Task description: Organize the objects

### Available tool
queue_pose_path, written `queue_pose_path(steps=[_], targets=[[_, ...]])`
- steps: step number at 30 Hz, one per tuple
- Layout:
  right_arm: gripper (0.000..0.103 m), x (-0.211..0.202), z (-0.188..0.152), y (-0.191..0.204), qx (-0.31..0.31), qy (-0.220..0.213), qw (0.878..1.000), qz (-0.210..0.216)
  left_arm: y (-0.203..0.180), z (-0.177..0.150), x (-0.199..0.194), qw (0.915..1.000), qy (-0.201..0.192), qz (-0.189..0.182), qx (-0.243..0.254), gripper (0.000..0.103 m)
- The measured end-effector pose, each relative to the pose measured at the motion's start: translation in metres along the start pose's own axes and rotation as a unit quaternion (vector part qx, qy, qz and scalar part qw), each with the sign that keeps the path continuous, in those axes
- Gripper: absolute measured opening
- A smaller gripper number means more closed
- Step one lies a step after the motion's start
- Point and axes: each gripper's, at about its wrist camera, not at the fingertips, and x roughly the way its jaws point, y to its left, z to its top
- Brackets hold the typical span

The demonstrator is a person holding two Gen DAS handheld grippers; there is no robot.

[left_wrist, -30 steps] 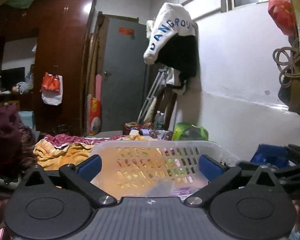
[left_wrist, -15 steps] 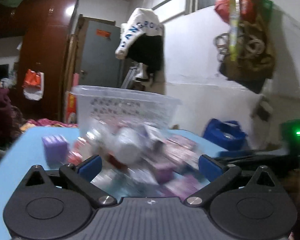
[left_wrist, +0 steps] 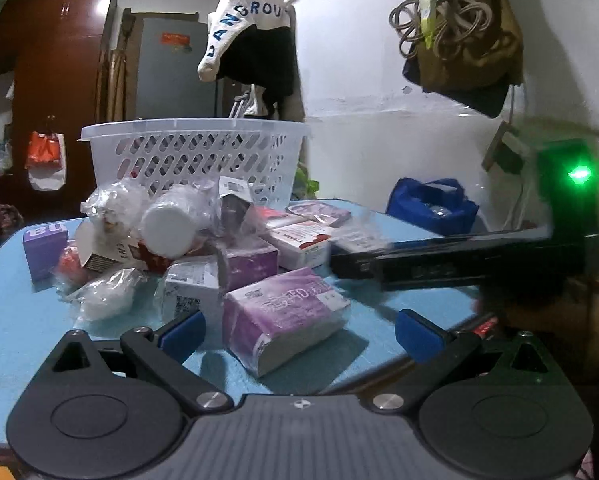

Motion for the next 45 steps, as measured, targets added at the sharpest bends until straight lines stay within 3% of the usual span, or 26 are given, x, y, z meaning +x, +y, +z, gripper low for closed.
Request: queue_pose_path(steps=[6,8,9,18,25,28,32,38,42,45], targets=[[0.076,-0.016,-0.003,-0.019,0.025,-0.024,0.999,-0.012,-0.004,-0.002,0.010,0.9998,-0.004,0.011,-0.016,0.101],[0.076,-0.019,-0.002,-0.023,0.031,-0.028,0.999,-0.014,-0.011,-0.003,0.013,0.9994,-0.007,0.034,-0.001,0.091],[0.076,-0.019,-0.003,-0.024,0.032,-0.029,0.999,-0.015,-0.013,-0.004,0.013,0.9990,-0.009,0.044,0.006,0.074],[0.076,-0.021,-0.007,-0.027,0.032,-0.030,0.999,-0.016,-0.001,-0.009,-0.018,0.9974,-0.066,0.029,-0.004,0.075],[0.076,-0.025,-0.007,-0.027,0.028,-0.043,0.998,-0.028,0.042,0.005,-0.047,0.9941,-0.098,0.034,-0.030,0.075],[0.076,-0.034,-0.001,-0.028,0.036,-0.060,0.997,-0.011,0.060,0.015,-0.054,0.9920,-0.111,0.046,-0.039,0.075],[0.076,-0.044,0.031,-0.018,0.016,-0.094,0.995,0.004,0.083,0.050,-0.050,0.9905,-0.124,0.036,-0.048,0.075],[0.076,-0.010,0.119,0.002,-0.049,-0.126,0.990,0.025,0.110,0.150,-0.004,0.9921,-0.121,0.008,-0.035,0.075],[0.076,0.051,0.181,0.006,-0.077,-0.093,0.992,0.019,0.134,0.212,0.065,0.9973,-0.054,-0.003,-0.051,0.075],[0.076,0.086,0.202,0.000,-0.071,-0.059,0.995,0.026,0.149,0.228,0.107,0.9972,-0.004,-0.021,-0.071,0.075]])
